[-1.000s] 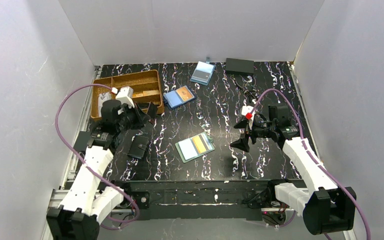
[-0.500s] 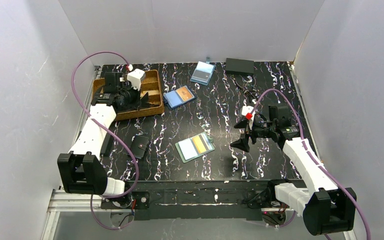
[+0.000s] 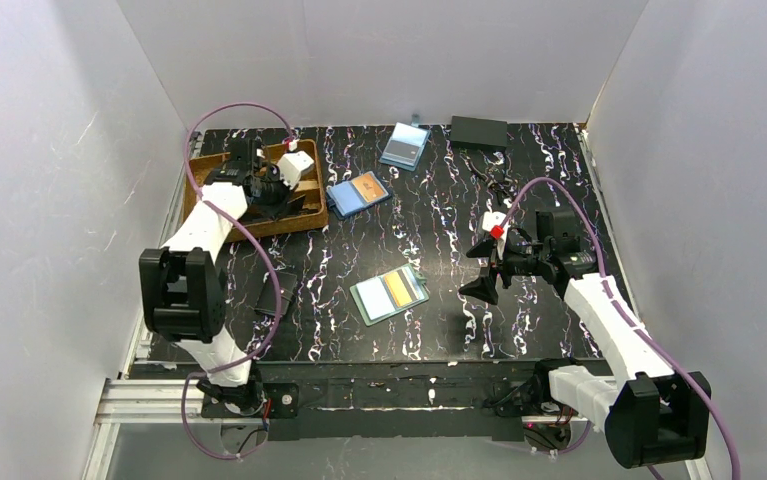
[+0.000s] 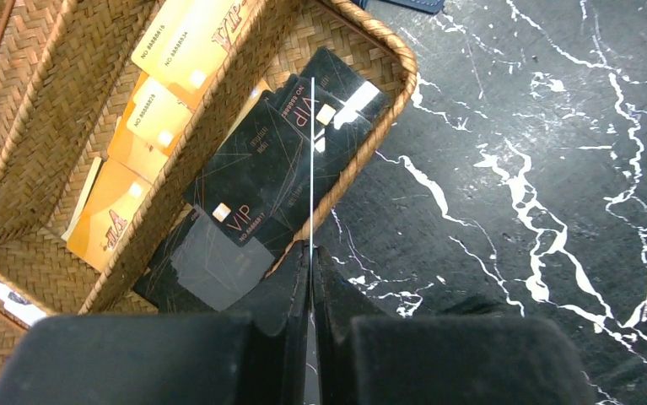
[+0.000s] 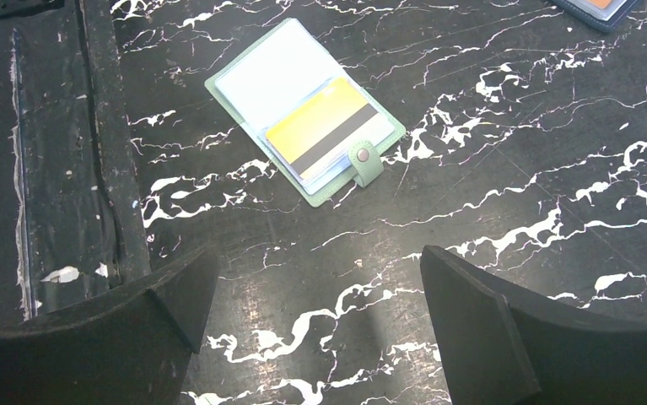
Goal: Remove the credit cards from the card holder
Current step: Place the credit card in the storage box.
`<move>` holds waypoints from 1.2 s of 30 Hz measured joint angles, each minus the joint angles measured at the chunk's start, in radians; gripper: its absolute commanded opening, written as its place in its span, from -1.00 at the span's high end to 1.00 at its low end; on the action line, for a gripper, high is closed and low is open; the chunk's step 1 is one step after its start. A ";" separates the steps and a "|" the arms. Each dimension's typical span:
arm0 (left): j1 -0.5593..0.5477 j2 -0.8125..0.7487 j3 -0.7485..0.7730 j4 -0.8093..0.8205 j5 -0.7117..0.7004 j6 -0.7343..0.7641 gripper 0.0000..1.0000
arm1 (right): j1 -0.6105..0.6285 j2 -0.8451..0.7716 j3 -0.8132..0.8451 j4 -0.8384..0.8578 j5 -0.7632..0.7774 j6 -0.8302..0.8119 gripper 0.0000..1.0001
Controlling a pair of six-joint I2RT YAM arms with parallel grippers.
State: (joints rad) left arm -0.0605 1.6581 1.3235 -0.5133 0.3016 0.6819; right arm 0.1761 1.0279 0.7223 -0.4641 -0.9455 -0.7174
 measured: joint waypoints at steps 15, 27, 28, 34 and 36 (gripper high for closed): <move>0.050 0.159 0.144 -0.043 0.103 0.073 1.00 | 0.000 0.024 0.000 0.000 -0.005 0.000 -0.97; 0.095 0.247 0.188 -0.077 0.139 0.008 0.51 | 0.000 0.028 0.000 -0.001 -0.008 0.000 -0.97; 0.097 0.254 0.202 -0.078 0.126 -0.008 0.49 | 0.000 0.028 0.000 -0.002 -0.008 0.000 -0.97; 0.097 0.278 0.271 -0.055 -0.001 -0.142 0.19 | 0.000 0.027 0.000 -0.002 -0.008 0.000 -0.97; 0.097 0.269 0.272 -0.035 -0.029 -0.188 -0.21 | 0.000 0.027 0.000 -0.002 -0.008 0.000 -0.97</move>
State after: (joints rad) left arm 0.0368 1.9266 1.5959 -0.5488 0.2722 0.4934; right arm 0.1761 1.0554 0.7223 -0.4660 -0.9531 -0.7177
